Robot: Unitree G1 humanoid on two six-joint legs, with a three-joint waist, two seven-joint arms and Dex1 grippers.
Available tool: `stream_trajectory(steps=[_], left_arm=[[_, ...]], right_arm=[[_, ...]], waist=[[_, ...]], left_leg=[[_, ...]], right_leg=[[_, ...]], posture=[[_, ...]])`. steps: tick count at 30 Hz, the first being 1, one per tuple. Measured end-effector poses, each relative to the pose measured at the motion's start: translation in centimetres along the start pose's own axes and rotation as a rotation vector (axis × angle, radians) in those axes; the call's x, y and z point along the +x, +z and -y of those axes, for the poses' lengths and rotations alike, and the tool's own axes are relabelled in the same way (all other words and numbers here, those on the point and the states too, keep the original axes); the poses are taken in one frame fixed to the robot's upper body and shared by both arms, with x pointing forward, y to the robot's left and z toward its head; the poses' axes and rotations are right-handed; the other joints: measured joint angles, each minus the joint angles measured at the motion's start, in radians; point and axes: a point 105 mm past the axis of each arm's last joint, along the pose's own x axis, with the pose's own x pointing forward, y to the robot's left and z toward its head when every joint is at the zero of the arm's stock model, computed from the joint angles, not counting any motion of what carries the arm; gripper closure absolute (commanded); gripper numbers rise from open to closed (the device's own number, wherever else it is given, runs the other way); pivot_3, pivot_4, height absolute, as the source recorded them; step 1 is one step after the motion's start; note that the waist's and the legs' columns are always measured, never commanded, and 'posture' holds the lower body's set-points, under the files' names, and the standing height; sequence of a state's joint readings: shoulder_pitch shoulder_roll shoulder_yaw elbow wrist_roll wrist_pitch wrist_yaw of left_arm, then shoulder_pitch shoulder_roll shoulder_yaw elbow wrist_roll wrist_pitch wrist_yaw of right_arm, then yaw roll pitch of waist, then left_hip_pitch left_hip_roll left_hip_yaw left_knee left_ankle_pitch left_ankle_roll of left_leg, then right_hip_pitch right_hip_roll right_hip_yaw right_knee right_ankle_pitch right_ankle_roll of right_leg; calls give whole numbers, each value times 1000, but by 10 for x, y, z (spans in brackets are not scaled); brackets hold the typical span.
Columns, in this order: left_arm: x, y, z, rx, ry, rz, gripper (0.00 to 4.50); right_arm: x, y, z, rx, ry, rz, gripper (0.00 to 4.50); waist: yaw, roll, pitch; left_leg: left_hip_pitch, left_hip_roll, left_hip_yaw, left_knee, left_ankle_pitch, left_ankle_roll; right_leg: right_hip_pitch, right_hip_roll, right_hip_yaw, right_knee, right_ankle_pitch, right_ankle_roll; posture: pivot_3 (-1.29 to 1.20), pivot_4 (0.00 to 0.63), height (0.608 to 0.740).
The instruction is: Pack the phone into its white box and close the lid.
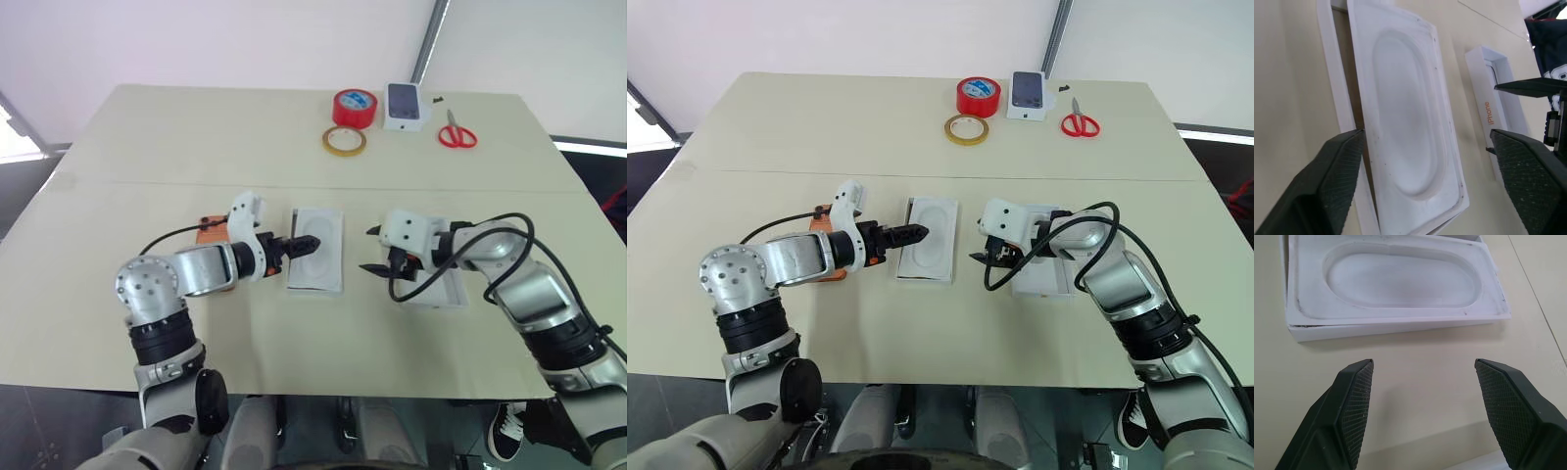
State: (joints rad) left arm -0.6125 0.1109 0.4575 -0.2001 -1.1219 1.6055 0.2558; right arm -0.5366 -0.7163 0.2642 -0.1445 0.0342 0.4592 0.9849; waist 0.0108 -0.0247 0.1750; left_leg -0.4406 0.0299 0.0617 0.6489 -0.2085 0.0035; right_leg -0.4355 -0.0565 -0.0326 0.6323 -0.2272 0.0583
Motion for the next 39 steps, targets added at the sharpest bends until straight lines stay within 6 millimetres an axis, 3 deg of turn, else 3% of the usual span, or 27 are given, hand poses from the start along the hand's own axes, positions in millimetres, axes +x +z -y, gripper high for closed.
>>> stream_trajectory(steps=[5,6,10,14,18,23,26,35,39], left_arm=[[-22,34,2,102,9,125,0],[-24,40,3,120,13,146,0],[-51,57,-15,366,143,211,0],[-63,39,-37,546,153,159,0],[-74,10,-49,566,46,96,0],[-92,-12,-61,584,10,30,0],[-97,-21,-59,600,-16,15,0],[-105,-24,-64,590,15,35,0],[-107,-21,-68,581,48,59,0]], right_arm=[[9,14,15,43,-42,46,4299],[10,16,16,45,-48,51,4474],[28,33,21,37,-68,73,4474],[54,48,19,37,-72,79,4474],[79,51,14,26,-75,40,4474],[98,38,9,13,-88,-32,4474],[105,42,8,-1,-92,-24,4474],[115,56,-16,-21,3,41,4474],[114,55,-16,-31,0,36,4474]], waist=[[0,0,0],[0,0,0],[-14,0,0],[-26,0,0],[-23,0,0],[-28,1,0],[-31,1,0],[-32,1,0],[-32,1,0]], left_leg=[[0,0,0,0,0,0],[0,0,0,0,0,0],[1,1,2,-3,0,-1],[1,1,3,-4,1,-2],[-3,1,2,-4,1,-3],[-3,0,2,-5,-1,-6],[-3,0,2,-7,-2,-7],[-1,0,2,-16,1,-10],[-1,0,2,-16,1,-10]], right_leg=[[0,0,0,0,0,0],[0,0,0,0,0,0],[-1,0,0,0,-1,-2],[-3,-4,0,0,-1,-3],[-6,-7,1,0,-1,-3],[-7,-10,2,-1,0,-4],[-8,-10,2,-1,0,-4],[-11,-10,1,-1,0,-4],[-11,-10,1,-1,0,-4]], posture=[[0,150,740],[0,150,740],[0,150,740],[0,150,740],[0,150,740],[0,150,740],[0,150,740],[0,150,740],[0,150,740]])
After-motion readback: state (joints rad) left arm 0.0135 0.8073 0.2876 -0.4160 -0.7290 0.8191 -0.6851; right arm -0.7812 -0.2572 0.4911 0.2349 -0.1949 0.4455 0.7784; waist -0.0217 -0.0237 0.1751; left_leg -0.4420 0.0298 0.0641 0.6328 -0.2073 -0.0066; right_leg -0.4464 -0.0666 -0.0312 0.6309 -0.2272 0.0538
